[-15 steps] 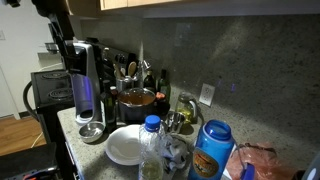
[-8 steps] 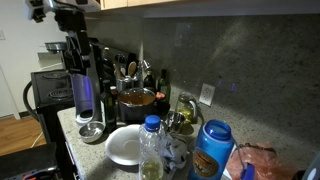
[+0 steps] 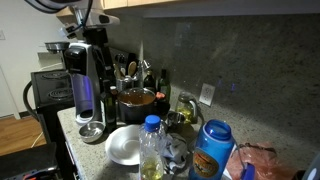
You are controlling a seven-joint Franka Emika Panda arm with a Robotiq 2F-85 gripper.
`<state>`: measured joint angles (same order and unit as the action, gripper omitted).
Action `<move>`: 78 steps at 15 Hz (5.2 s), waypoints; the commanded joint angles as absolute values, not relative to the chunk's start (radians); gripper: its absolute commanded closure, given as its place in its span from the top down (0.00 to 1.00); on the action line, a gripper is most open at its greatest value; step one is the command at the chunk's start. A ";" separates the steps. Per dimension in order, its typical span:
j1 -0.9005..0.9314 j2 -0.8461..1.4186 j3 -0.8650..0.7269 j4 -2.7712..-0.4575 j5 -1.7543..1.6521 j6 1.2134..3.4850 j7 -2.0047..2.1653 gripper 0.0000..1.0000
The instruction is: Remove the glass lid from the pot on the left and place it on top of the white plate
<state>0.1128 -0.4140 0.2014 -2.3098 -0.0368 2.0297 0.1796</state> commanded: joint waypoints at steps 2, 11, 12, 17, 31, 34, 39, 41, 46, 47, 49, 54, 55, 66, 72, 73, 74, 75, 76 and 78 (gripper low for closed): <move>0.114 -0.305 0.201 -2.249 0.021 2.150 0.266 1.00; 0.119 -0.093 0.199 -2.201 0.059 2.466 0.336 1.00; 0.121 -0.070 0.198 -2.194 0.056 2.495 0.341 1.00; 0.148 0.035 0.200 -2.161 0.065 2.610 0.350 1.00; 0.221 0.185 0.172 -2.047 0.005 2.579 0.386 1.00; 0.234 0.196 0.160 -2.040 -0.019 2.556 0.415 1.00; 0.246 0.196 0.148 -2.028 -0.055 2.511 0.451 0.57; 0.252 0.196 0.144 -2.027 -0.066 2.496 0.462 0.43; 0.252 0.187 0.145 -2.033 -0.067 2.480 0.463 0.04; 0.253 0.185 0.146 -2.033 -0.065 2.481 0.461 0.01; 0.252 0.177 0.144 -2.037 -0.062 2.483 0.469 0.05; 0.252 0.160 0.145 -2.029 -0.063 2.466 0.470 0.04; 0.253 0.158 0.145 -2.027 -0.064 2.460 0.470 0.04; 0.250 0.117 0.148 -1.975 -0.065 2.343 0.492 0.04; 0.232 0.066 0.140 -2.003 -0.065 2.338 0.543 0.04; 0.227 0.056 0.136 -2.012 -0.066 2.340 0.553 0.04; 0.221 0.044 0.131 -2.022 -0.064 2.343 0.562 0.04; 0.215 0.033 0.124 -2.032 -0.065 2.345 0.571 0.04; 0.208 0.020 0.118 -2.045 -0.067 2.347 0.581 0.04; 0.190 -0.006 0.106 -2.077 -0.076 2.348 0.603 0.04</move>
